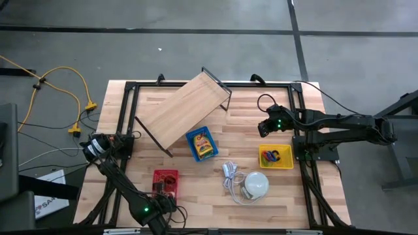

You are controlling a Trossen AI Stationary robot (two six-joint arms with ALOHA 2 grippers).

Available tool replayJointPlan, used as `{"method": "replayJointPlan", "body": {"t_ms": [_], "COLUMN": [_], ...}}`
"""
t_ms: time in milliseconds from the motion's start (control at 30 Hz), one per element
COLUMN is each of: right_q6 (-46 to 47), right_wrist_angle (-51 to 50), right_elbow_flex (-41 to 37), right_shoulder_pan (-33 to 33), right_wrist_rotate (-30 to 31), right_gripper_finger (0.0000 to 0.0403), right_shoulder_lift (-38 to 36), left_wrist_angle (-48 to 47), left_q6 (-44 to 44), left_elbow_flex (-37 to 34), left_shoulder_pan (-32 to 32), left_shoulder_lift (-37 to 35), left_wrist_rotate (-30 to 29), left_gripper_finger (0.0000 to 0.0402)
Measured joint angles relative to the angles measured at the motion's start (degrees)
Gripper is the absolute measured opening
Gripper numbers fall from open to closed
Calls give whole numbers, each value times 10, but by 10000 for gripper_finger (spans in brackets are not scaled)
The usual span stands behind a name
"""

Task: Pick & Place Office Desk Supplies
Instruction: Put the red bin with sorted rubber bands on the shelf

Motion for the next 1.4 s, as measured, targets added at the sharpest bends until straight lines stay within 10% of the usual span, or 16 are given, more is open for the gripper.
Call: {"method": "replayJointPlan", "body": {"t_ms": [1400], "right_q6": [0], "right_wrist_angle": [0], "right_elbow_flex": [0], "right_shoulder_pan": [0], "right_wrist_rotate": [0], "right_gripper_finger": [71], "right_shoulder_lift": [0], "left_wrist_angle": [-165], "left_q6": [41], "left_elbow_flex": [201], "left_shoulder_pan": [101], "left_shoulder_lift": [-1], "left_wrist_rotate": [49], "left_gripper_finger": [0]}}
